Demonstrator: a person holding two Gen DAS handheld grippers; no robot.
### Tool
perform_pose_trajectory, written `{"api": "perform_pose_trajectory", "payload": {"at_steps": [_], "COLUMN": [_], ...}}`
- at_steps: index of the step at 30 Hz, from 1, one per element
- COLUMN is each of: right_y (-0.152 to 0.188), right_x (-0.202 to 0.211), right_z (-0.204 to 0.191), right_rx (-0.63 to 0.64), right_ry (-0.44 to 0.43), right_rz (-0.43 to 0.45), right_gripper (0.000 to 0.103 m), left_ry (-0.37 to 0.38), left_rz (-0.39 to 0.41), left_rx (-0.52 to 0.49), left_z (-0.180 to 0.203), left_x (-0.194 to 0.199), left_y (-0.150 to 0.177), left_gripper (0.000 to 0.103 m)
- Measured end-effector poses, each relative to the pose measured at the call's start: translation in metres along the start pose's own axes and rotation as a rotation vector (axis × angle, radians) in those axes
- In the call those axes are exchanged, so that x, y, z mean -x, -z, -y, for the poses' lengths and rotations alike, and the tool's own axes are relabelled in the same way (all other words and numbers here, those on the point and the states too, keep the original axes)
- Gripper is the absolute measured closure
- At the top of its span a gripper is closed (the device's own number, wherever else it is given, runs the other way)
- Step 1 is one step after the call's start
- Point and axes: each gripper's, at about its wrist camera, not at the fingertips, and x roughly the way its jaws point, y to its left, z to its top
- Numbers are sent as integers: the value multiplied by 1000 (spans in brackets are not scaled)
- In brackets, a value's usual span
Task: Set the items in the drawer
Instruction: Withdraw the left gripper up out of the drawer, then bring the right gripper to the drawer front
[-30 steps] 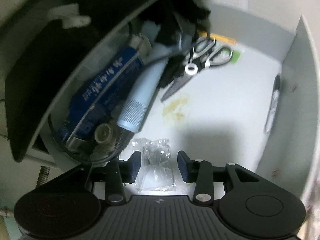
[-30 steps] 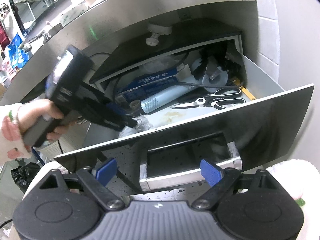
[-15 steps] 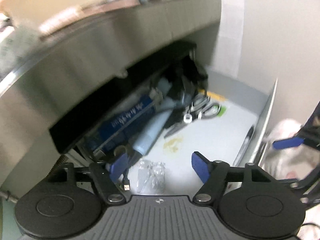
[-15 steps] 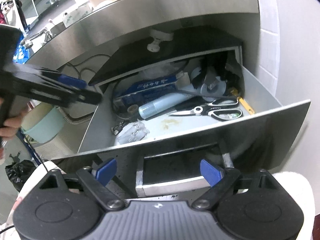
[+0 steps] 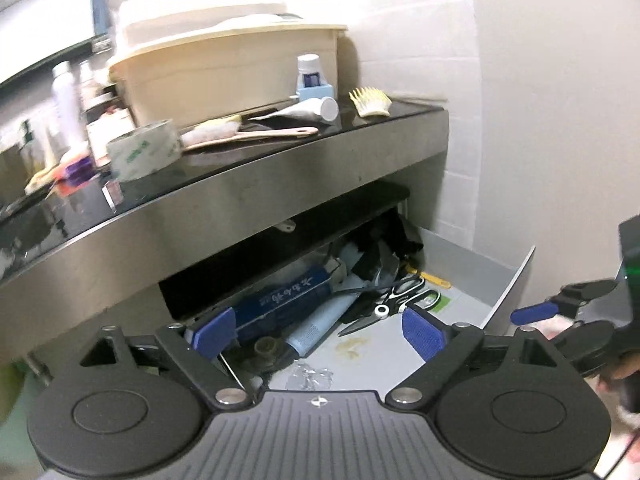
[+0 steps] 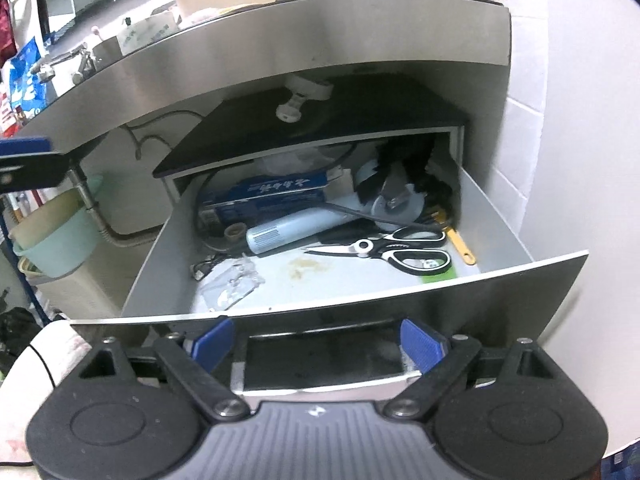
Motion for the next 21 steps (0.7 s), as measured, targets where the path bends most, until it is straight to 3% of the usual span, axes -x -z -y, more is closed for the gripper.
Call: {"api": "perform_pose_trajectory", "payload": {"at_steps": [7, 9, 21], "right_y": [5, 7, 22], "right_x": [-5, -6, -25], "right_z": [-7, -11, -18], "right_rx": [53, 70, 122], "right_ry": [14, 14, 45], "right_rz": [-12, -8, -54], "right_gripper": [11, 5, 5], "left_ry": [-88, -84, -110], "left_rz": [58, 56, 96], "left_rx": [69, 77, 211], "left_z": [7, 8, 10], "left_x": [26, 30, 55], "left_y": [15, 19, 54], "left_gripper": [12, 12, 9]}}
